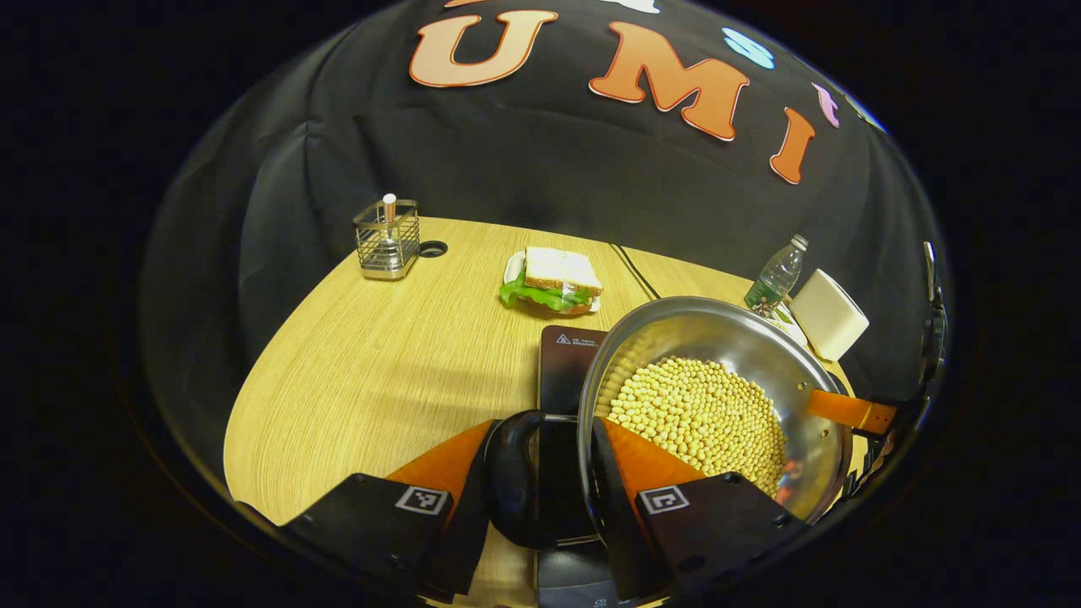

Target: First push the handle of the pot to place it horizontally, then grasp the pot with both hands and set it on the induction cooktop.

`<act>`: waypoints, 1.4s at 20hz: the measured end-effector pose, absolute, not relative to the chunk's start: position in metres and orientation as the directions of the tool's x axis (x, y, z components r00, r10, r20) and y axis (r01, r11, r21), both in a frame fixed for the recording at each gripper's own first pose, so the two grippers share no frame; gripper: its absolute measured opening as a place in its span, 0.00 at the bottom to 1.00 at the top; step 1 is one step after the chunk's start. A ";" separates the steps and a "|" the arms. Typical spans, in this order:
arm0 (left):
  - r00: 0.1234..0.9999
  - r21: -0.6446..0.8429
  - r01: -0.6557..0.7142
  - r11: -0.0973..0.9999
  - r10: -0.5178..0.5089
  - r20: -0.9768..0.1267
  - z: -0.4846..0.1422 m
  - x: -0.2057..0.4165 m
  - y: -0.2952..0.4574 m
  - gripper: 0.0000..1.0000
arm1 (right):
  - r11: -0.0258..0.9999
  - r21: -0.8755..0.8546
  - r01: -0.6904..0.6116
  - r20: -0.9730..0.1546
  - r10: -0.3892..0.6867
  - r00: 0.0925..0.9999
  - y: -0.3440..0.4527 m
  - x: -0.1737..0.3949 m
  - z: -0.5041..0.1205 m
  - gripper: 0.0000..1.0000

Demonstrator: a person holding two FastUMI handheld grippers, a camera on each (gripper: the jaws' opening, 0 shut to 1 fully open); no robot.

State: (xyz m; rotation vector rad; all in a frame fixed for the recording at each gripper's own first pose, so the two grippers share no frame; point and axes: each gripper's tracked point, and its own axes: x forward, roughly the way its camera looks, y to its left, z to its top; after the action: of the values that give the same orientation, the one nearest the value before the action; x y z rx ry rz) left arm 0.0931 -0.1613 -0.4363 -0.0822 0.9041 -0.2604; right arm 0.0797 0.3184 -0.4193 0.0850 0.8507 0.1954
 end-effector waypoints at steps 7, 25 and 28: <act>0.787 -0.006 0.221 0.975 -0.182 -0.589 -0.336 0.121 -0.155 0.98 | 0.973 0.146 -0.178 -0.611 0.230 0.757 0.303 0.094 -0.338 0.95; 0.997 -0.021 0.005 1.000 -0.007 -0.077 0.004 0.068 -0.010 0.99 | 0.990 0.022 -0.137 -0.109 0.139 0.984 0.150 0.058 -0.018 0.94; 0.998 0.012 -0.064 0.998 0.064 -0.019 0.026 0.058 0.026 0.98 | 0.993 0.013 -0.120 -0.093 0.121 0.988 0.136 0.051 -0.010 0.94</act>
State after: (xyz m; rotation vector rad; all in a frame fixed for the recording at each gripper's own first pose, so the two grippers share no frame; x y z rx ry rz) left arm 0.0584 0.0259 0.0264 0.0110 0.0194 0.0641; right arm 0.0508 0.1360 -0.0104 0.0078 0.0938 0.1210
